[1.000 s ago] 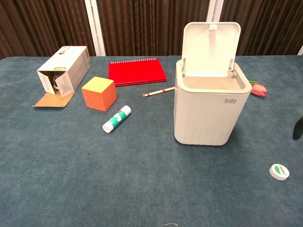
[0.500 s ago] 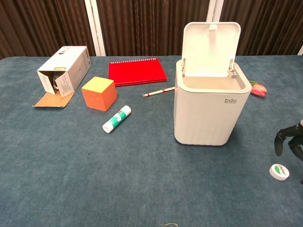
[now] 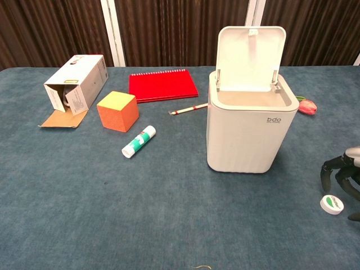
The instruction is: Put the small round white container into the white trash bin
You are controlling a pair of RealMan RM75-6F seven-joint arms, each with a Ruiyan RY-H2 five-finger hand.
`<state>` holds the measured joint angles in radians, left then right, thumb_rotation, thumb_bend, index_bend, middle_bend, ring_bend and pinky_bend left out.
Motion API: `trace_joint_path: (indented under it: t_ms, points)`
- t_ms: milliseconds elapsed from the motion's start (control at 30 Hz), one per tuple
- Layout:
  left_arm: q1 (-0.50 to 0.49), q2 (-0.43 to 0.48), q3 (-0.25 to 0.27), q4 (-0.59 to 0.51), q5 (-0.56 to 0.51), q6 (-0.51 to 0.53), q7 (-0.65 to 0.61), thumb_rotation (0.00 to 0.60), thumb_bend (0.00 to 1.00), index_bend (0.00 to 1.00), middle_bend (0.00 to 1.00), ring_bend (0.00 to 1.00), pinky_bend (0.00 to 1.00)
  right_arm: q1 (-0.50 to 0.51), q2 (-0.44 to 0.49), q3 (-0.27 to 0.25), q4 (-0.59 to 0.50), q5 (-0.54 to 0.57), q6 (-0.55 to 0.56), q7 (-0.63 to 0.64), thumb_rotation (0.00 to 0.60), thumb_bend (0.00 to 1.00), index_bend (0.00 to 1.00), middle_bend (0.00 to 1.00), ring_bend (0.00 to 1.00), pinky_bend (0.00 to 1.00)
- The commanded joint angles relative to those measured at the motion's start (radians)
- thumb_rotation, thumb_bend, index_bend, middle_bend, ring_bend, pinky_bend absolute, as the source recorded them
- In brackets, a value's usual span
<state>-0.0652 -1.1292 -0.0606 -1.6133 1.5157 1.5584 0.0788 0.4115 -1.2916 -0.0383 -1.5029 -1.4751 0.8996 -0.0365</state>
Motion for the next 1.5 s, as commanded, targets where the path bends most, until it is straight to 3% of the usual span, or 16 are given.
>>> trace_joint_path:
  t_ms: [33,933,1067,1300,1500]
  points:
    - [0.001,0.001,-0.001,-0.002,0.0,0.001,-0.003,0.6,0.27,0.18,0.06,0.11,0.23,0.002,-0.004,-0.002,0.003,0.005,-0.002,-0.001,0.6,0.29,0.56,0.79,0.83,0.98]
    - [0.001,0.001,-0.002,0.003,0.004,0.007,-0.008,0.6,0.27,0.18,0.06,0.11,0.23,0.008,-0.058,-0.016,0.078,-0.012,0.04,0.073,0.6,0.29,0.66,0.82,0.85,1.0]
    - [0.001,0.001,-0.001,0.002,0.005,0.006,-0.011,0.6,0.27,0.18,0.06,0.11,0.23,-0.005,-0.038,-0.011,0.057,-0.029,0.093,0.084,0.6,0.29,0.69,0.82,0.85,1.0]
    - [-0.001,0.001,0.002,-0.001,0.004,-0.002,0.0,0.6,0.27,0.18,0.06,0.11,0.23,-0.043,0.056,0.024,-0.074,-0.084,0.265,0.073,0.6,0.29,0.69,0.82,0.85,1.0]
    - [-0.001,0.003,0.005,-0.004,0.003,-0.007,0.009,0.6,0.27,0.18,0.06,0.11,0.23,-0.057,0.121,0.051,-0.17,-0.087,0.327,0.036,0.6,0.29,0.69,0.82,0.85,1.0]
